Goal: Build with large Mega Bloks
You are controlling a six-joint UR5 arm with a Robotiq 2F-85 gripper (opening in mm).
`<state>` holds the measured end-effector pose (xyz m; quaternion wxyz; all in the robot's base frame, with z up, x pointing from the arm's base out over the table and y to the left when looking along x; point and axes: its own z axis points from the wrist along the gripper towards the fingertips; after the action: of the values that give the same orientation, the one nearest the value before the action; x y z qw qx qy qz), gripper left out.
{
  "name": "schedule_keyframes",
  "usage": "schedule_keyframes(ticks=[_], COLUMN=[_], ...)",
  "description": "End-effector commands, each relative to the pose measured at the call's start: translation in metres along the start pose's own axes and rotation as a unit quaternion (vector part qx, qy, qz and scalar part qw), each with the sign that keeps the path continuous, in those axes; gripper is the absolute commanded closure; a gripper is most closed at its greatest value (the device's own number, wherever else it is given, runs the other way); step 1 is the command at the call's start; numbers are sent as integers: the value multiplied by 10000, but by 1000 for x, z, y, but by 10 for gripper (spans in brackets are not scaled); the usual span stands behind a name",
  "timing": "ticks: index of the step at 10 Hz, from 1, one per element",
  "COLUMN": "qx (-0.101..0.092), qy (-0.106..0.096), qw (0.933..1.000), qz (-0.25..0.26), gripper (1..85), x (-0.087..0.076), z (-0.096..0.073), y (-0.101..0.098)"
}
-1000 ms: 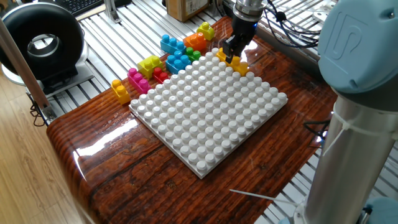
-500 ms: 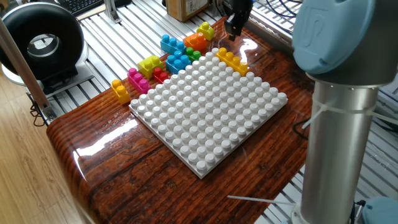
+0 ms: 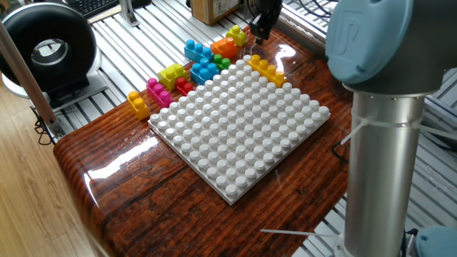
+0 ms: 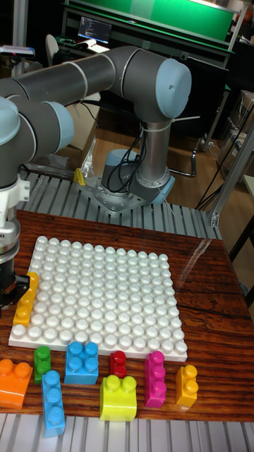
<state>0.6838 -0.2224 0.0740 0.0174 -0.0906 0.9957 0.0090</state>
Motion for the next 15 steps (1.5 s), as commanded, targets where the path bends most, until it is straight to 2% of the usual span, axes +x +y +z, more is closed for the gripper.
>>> schedule_keyframes(ticks=[1, 3, 6, 8, 9, 12, 15], qx=[-207, -269, -8, 168, 109, 153, 132], qy=[-240, -398, -502, -501, -483, -408, -386], qw=[9994, 9977, 9958, 9975, 9985, 9989, 9987], qz=[148, 485, 765, 476, 237, -148, -314], gripper=[513, 490, 490, 490, 487, 457, 447], x=[-15, -24, -28, -28, -36, -56, -75], z=[-2, -2, -2, -3, -1, -1, 3], y=[10, 12, -2, -11, -13, -24, -30])
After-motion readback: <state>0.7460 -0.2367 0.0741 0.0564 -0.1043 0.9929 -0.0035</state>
